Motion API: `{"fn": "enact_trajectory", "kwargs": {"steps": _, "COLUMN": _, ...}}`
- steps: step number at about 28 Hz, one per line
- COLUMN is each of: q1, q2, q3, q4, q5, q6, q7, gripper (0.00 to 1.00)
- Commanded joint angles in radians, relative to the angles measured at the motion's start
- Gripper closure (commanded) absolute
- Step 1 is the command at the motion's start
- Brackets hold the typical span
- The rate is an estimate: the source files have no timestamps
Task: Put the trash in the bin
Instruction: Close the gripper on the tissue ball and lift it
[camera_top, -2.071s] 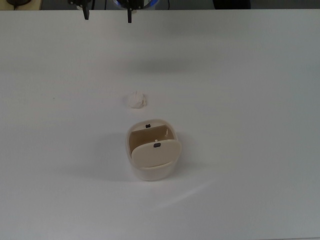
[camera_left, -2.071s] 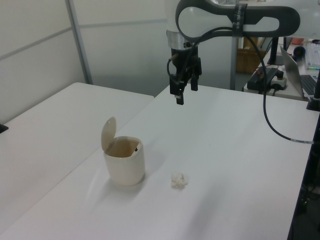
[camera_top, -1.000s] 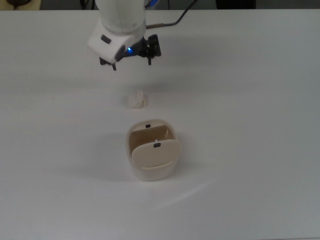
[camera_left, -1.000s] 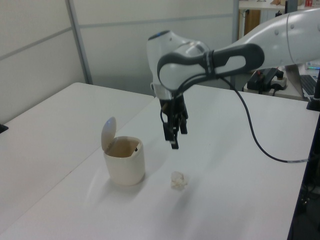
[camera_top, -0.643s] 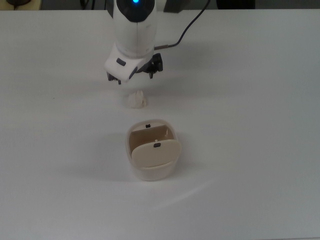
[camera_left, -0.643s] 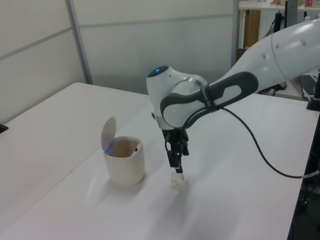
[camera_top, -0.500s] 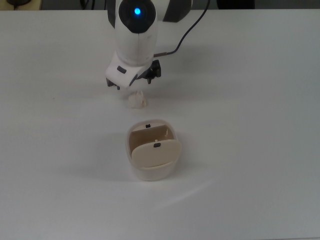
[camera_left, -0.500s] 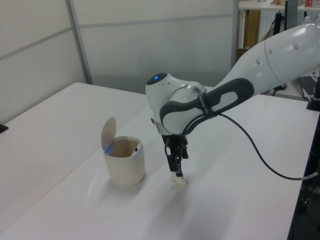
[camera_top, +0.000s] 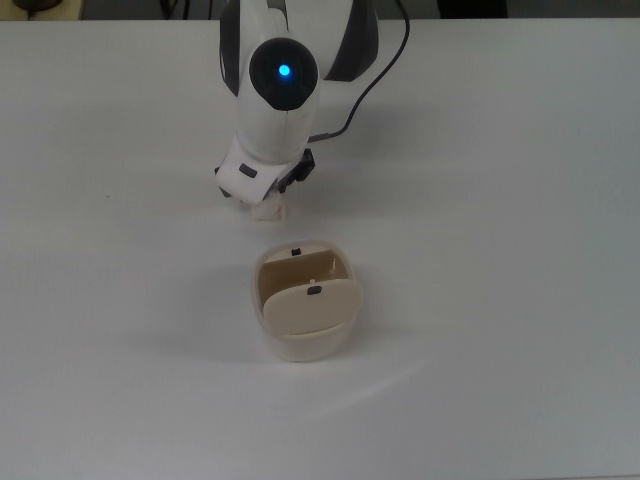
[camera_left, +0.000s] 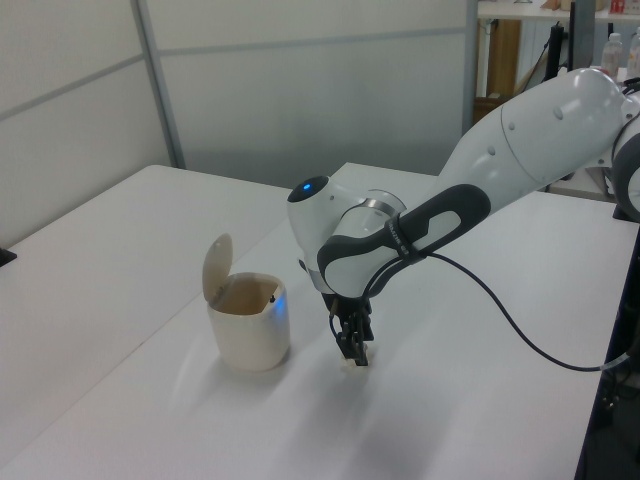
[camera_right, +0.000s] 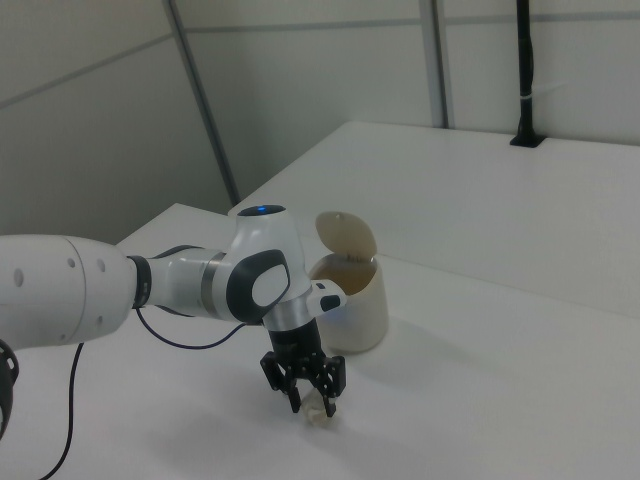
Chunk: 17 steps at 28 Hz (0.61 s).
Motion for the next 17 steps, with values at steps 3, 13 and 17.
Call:
{"fn": "enact_trajectory", "kwargs": {"steps": 3, "q1": 0.003, "q2": 0.011, "q3": -0.003, "q4": -0.002, "q5": -0.021, "q6": 0.078, "q7": -0.014, "gripper": 0.47}}
{"fn": "enact_trajectory", "kwargs": {"steps": 13, "q1": 0.003, "q2": -0.033, "q3": -0.003, "q4": 0.039, "q5": -0.02, "q6": 0.092, "q7": -0.013, "gripper": 0.54}}
{"fn": "enact_trajectory", "kwargs": {"steps": 17, "q1": 0.001, "q2": -0.091, "q3": -0.004, "q4": 0.042, "q5": -0.018, "q6": 0.092, "q7": -0.013, "gripper": 0.54}}
